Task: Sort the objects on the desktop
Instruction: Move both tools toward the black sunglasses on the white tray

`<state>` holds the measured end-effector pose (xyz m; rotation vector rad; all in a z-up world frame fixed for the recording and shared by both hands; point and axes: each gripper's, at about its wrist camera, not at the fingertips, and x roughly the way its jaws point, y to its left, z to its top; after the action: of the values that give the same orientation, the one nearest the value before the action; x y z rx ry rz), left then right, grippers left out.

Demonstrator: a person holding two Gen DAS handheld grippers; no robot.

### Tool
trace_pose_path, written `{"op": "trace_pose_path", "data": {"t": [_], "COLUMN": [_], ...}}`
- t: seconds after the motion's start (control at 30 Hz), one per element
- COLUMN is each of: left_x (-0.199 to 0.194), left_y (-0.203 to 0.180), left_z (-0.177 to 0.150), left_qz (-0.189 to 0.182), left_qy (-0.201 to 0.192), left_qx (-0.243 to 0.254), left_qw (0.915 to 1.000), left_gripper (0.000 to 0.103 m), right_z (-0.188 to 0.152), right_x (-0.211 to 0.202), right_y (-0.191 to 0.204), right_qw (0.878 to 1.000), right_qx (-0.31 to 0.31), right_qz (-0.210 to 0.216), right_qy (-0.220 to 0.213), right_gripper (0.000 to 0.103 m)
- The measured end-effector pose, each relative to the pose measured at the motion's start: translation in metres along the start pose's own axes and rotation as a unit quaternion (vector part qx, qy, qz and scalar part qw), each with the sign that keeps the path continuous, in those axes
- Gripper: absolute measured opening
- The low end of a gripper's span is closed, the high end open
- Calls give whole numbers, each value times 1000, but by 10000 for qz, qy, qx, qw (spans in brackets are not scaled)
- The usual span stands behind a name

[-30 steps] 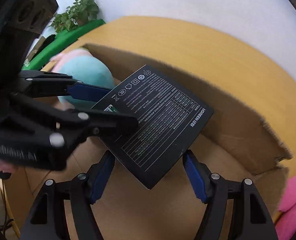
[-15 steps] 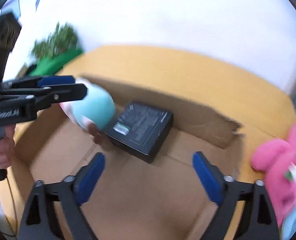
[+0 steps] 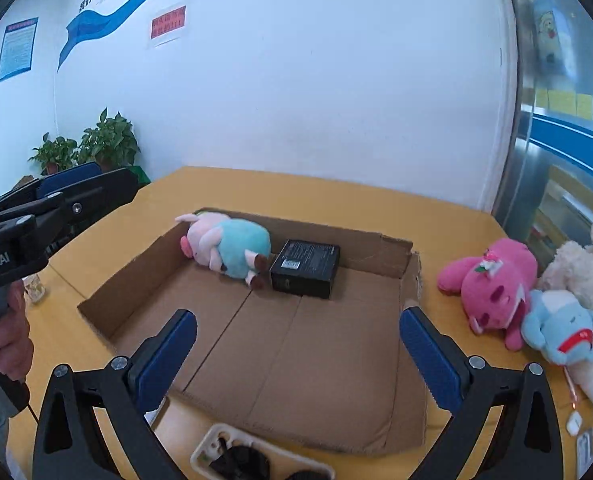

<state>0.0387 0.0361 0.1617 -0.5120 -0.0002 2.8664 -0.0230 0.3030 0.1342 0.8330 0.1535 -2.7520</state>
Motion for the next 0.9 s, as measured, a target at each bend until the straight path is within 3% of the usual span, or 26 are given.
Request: {"op": "trace_pose_path", "data": {"t": [0.53, 0.63, 0.67, 0.7, 0.73, 0.8, 0.83, 0.87, 0.9], "left_x": [-54, -59, -59, -59, -57, -49, -45, -41, -39], "left_y": [-23, -28, -29, -30, -30, -29, -29, -29, -29], "left_z": [-63, -70, -72, -74, -76, -79, -81, -83, -84], "left_qz": [337, 391, 356, 289, 161, -69, -96, -61, -18], "left_qy": [170, 136, 137, 154, 217, 481, 586, 656, 676], "left_qx": [-102, -84, -96, -120, -159, -235, -275, -278, -237], "left_qw": [9992, 9991, 9992, 9994, 9995, 9985, 9979, 9974, 9974], "left_gripper": [81, 80, 80, 72, 44, 10, 9, 9, 9], "right_z": [-67, -77, -80, -82, -86, -90, -92, -94, -95], "right_x": [-48, -50, -50, -50, -50, -51, -52, -53, -55], "right_y": [31, 32, 32, 30, 27, 24, 24, 23, 21], "right_qw": [9995, 9997, 9997, 9998, 9998, 9996, 9995, 9994, 9991], "right_qx": [142, 141, 127, 125, 172, 232, 214, 197, 207], "right_qz": [-251, -181, -141, -69, 45, 154, 178, 240, 298], "right_qy": [-126, -124, -120, -107, -95, -106, -133, -170, -205], "right_gripper": [101, 78, 59, 42, 39, 40, 41, 48, 69]}}
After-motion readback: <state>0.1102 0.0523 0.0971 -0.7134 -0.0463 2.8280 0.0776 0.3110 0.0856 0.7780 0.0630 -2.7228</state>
